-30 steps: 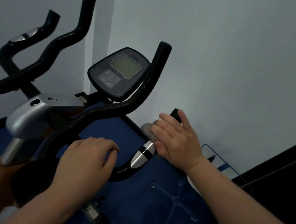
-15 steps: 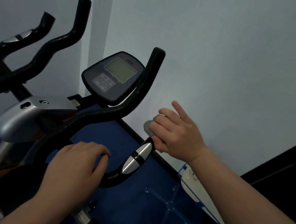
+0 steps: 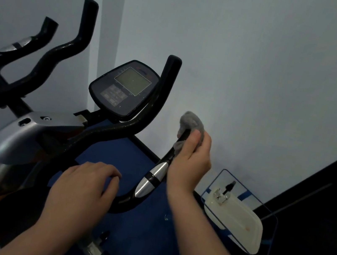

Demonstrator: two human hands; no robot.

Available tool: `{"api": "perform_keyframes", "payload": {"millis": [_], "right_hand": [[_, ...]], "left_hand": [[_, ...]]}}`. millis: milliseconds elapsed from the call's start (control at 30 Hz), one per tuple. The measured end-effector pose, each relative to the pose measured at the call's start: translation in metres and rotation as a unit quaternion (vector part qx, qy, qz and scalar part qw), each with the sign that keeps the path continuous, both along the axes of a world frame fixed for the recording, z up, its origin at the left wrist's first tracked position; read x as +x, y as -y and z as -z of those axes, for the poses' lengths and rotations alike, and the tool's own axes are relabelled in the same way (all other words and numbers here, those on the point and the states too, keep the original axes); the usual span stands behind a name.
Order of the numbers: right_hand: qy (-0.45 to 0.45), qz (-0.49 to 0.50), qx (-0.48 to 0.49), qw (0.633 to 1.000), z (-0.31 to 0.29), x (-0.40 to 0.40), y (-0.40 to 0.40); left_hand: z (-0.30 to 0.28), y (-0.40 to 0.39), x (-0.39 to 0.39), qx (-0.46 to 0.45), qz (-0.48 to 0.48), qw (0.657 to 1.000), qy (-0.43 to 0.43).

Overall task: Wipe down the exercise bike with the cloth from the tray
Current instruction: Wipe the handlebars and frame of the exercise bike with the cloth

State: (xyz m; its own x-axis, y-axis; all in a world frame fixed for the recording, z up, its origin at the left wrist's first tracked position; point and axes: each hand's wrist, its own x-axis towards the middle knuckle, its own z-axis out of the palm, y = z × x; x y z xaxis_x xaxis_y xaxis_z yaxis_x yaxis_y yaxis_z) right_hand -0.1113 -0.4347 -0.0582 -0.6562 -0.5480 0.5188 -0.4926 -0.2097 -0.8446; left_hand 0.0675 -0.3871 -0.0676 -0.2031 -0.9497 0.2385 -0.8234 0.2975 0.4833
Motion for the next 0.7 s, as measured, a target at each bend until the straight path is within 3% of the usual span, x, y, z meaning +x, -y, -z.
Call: {"api": "perform_keyframes", "payload": {"millis": [67,233,533,700], "right_hand": [[0.038,0.007,-0.004,0.999,0.002,0.012,-0.002],[-0.009,-0.02,0.033,0.999,-0.022,-0.004,0.015],[0.164,0.046,0.016,0.985,0.022,0.048,-0.023],[0.056,0.025,0.028,0.998,0.039,0.064,-0.04]], "left_hand": [[0.0,0.0,0.0,-0.004,-0.001,1.0,-0.002],[0.0,0.002,0.0,-0.008,0.002,1.0,-0.014],[0.001,-0.003,0.001,-0.016,-0.003,0.997,-0.069],[0.004,-0.008,0.009,-0.045,-0.023,0.98,-0.19]]}}
